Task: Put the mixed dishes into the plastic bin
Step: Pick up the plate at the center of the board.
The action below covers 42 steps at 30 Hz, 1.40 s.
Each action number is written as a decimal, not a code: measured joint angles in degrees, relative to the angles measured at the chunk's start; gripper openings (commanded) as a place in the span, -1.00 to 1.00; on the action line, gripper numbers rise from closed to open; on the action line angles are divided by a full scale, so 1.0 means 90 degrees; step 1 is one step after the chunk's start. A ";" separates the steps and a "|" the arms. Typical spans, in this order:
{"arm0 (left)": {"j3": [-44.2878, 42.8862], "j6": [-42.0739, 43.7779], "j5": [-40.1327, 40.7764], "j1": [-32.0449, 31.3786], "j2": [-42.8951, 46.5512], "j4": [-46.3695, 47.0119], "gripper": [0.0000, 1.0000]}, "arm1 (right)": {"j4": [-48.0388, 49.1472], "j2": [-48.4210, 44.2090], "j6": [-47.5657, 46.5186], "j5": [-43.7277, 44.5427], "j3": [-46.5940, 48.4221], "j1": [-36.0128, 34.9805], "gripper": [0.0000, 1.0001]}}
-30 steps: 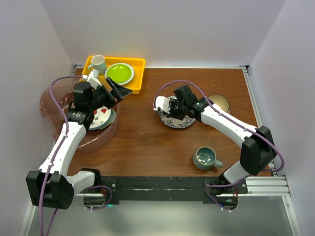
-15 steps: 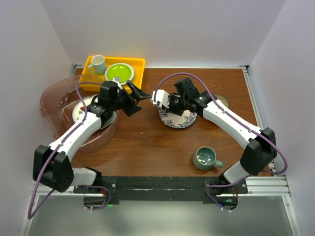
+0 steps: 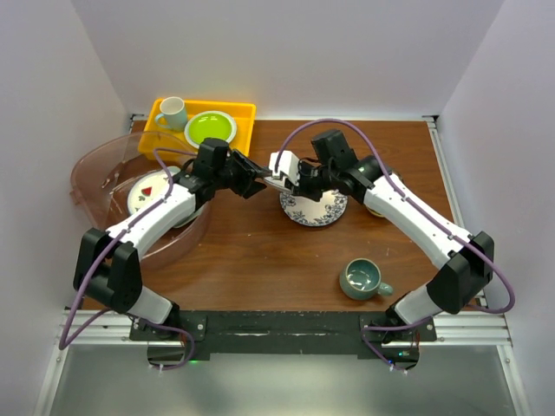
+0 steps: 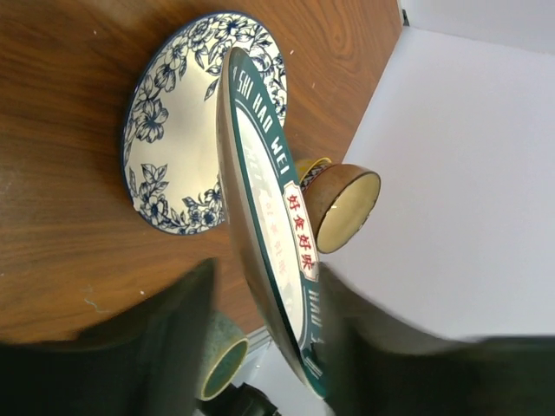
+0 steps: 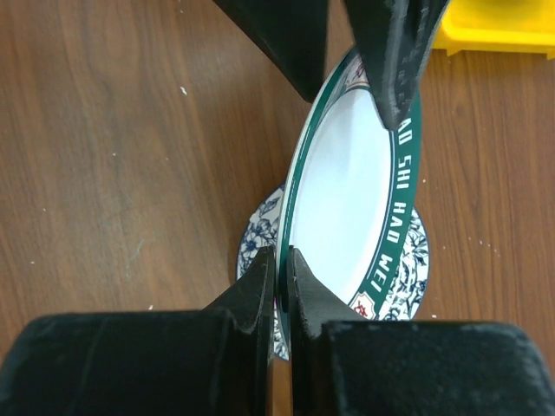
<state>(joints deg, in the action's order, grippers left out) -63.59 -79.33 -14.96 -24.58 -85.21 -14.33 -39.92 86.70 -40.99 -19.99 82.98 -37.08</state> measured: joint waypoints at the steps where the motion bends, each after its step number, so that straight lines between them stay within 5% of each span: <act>1: -0.0005 -0.0056 -0.0002 0.0000 -0.0024 0.0007 -0.36 | 0.0000 0.0000 0.0017 -0.0034 0.0000 0.0000 -1.00; 2: -0.0005 -0.0068 -0.0017 0.0000 -0.0041 0.0012 -0.70 | 0.0000 0.0000 0.0044 -0.0068 0.0000 0.0000 -1.00; 4: -0.0002 -0.0158 -0.0056 -0.0007 -0.0056 0.0029 -1.00 | -0.0058 0.0000 0.0061 -0.0151 0.0002 -0.0002 -1.00; 9: 0.0019 -0.0238 -0.0121 0.0005 -0.0070 0.0015 -1.00 | -0.0134 -0.0046 -0.0141 -0.0291 0.0034 -0.0046 -0.94; 19: 0.0328 0.0474 -0.0151 0.0085 0.0600 0.0248 -1.00 | -0.0410 -0.0301 -0.0095 -0.1273 0.0034 0.0182 0.28; 22: 0.0493 0.0811 -0.0185 0.0284 0.1030 0.0452 -1.00 | -0.0546 -0.0498 -0.0078 -0.1773 0.0034 0.0481 0.45; 31: 0.0850 0.1685 -0.0639 0.1052 0.1911 0.0726 -1.00 | -0.0617 -0.0748 -0.0070 -0.3198 0.0104 0.1372 0.62; 42: 0.0891 0.2594 -0.0843 0.1970 0.2669 0.0804 -1.00 | -0.0719 -0.0986 0.0270 -0.3393 -0.0226 0.2127 0.71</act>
<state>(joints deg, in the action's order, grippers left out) -55.57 -55.99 -22.55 -6.85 -61.19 -7.09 -46.39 77.82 -38.57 -50.52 80.95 -17.93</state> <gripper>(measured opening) 0.075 0.845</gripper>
